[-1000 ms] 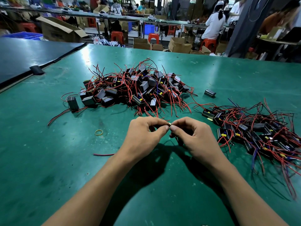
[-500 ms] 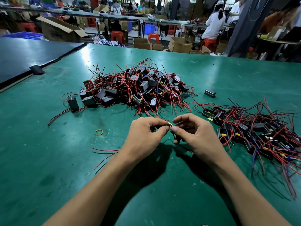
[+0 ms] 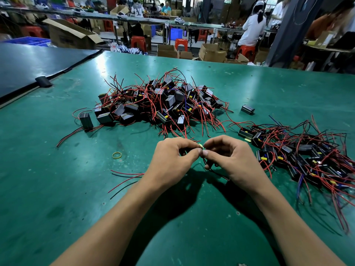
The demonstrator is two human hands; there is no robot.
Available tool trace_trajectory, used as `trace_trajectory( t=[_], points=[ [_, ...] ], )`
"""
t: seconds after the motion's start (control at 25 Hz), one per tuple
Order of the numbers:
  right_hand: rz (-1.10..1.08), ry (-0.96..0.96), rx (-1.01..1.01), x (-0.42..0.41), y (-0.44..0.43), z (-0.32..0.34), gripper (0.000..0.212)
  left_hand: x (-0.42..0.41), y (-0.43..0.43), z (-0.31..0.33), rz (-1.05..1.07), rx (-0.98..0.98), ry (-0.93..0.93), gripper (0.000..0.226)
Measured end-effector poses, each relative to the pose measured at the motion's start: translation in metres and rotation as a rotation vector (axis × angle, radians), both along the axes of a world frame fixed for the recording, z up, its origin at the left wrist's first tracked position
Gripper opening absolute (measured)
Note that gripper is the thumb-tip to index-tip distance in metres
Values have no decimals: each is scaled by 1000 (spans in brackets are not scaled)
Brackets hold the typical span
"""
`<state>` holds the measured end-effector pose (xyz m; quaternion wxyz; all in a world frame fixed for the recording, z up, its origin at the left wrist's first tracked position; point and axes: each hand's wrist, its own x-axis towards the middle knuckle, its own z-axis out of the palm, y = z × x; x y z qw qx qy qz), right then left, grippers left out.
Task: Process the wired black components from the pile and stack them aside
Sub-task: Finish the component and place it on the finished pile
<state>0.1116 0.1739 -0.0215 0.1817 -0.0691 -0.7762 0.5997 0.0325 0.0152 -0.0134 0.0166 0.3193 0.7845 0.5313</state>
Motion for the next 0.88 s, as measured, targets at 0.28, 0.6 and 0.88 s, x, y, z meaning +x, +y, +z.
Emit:
trace_trajectory(
  t=[0.28,0.6,0.88],
  points=[
    [29,5,52,1,2,0,13,0,0,2,1,5,-7,6],
    [13,-7,157,4,-1,5,8,-2,-1,-2,-23,-23,174,5],
    [-150,-3,414,3,-13,9,18,-2,0,-7,11,-206,482,16]
  ],
)
